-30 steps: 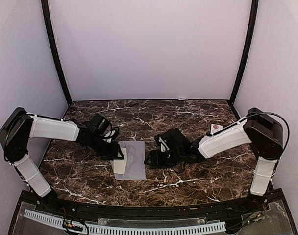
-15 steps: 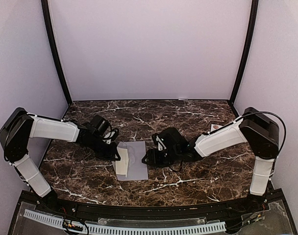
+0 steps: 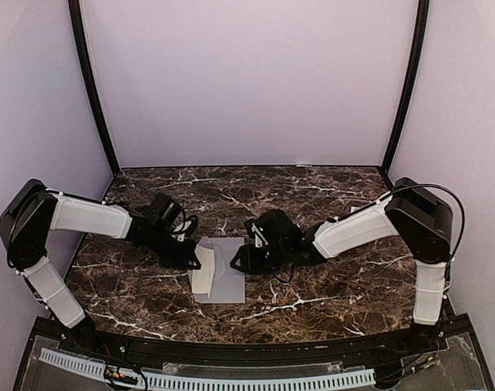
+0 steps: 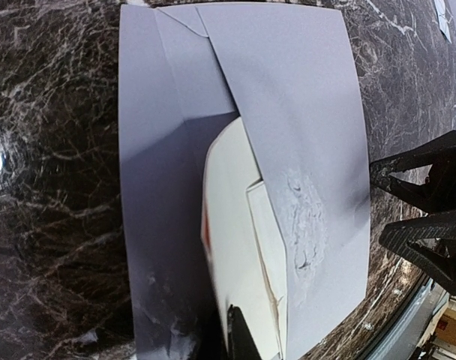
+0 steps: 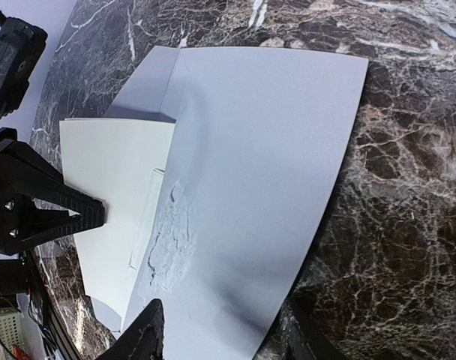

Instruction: Place the letter into the envelope and seal it

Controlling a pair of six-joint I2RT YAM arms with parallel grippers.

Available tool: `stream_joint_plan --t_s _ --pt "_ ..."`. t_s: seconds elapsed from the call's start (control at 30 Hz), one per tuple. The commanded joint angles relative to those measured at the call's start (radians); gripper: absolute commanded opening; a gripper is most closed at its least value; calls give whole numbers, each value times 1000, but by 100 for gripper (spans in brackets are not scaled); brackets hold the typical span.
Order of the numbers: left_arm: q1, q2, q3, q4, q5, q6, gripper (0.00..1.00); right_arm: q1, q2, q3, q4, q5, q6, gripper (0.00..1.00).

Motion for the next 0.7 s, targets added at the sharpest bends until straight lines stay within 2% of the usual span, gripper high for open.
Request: stream_joint_plan --t_s 0.0,0.67 --pt "-1 6 -32 31 31 -14 0 10 26 5 -28 6 -5 48" --pt "-3 73 -59 212 120 -127 0 17 58 26 -16 -34 -9 43"
